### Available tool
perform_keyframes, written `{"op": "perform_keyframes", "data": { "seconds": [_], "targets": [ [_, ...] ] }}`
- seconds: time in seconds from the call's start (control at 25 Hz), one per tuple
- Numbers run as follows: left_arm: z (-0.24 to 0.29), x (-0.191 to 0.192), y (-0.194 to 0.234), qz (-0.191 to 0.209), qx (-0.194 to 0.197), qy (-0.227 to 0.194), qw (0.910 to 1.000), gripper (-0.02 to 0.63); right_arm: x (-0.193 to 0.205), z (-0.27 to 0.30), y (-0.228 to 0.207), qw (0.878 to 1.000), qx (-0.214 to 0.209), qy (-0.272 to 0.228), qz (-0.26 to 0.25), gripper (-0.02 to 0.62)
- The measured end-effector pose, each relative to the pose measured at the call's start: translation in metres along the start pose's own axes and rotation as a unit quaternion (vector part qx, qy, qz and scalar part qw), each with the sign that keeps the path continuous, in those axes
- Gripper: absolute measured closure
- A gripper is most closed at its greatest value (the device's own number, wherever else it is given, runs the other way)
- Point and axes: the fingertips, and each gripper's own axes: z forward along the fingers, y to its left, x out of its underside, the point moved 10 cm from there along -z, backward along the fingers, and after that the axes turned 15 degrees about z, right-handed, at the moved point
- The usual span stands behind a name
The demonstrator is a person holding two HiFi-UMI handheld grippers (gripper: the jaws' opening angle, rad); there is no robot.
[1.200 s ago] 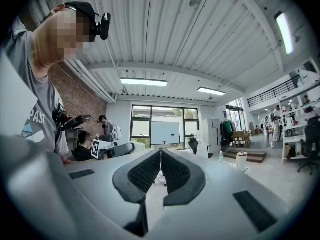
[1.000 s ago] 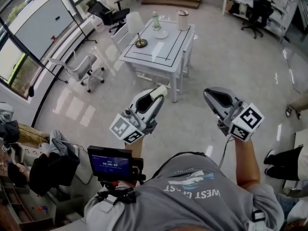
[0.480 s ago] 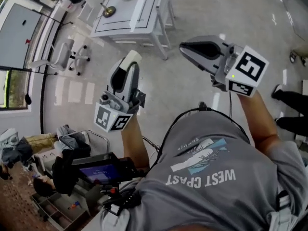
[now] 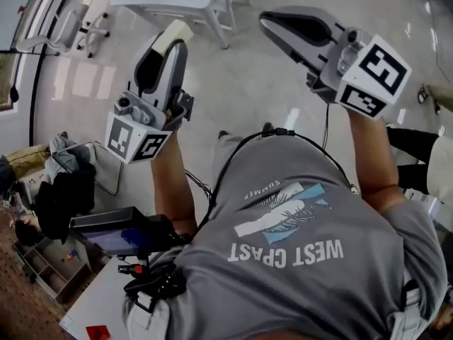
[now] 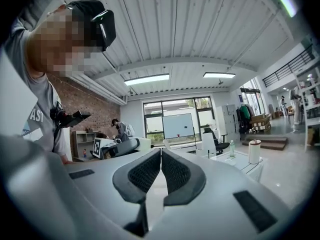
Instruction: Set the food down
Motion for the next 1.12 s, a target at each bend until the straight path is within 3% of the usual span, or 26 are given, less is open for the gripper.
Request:
{"op": "perform_keyframes", "data": {
  "seconds": [0.2, 0.36, 0.84, 1.12],
  "targets": [
    [-0.004, 0.004, 0.029, -0.008, -0.003, 0.013, 0.9999, 0.498, -0.005, 0.026, -0.007, 1.000, 0.000, -0.002, 0.006, 0.588],
    [-0.001, 0.023, 0.057, -0.012, 0.019, 0.015, 0.9996, 0.498, 0.004, 0.048, -0.023, 1.000, 0.018, -0.021, 0.012, 0.588],
    [-0.015, 0.026, 0.143, -0.025, 0.052, -0.025, 0.9980, 0.499, -0.020, 0.132, -0.023, 0.998, 0.052, -0.021, -0.013, 0.588],
    [-0.015, 0.036, 0.177, -0.035, 0.064, -0.023, 0.9971, 0.499, -0.022, 0.153, -0.029, 0.997, 0.073, -0.029, -0.011, 0.588]
  ]
}}
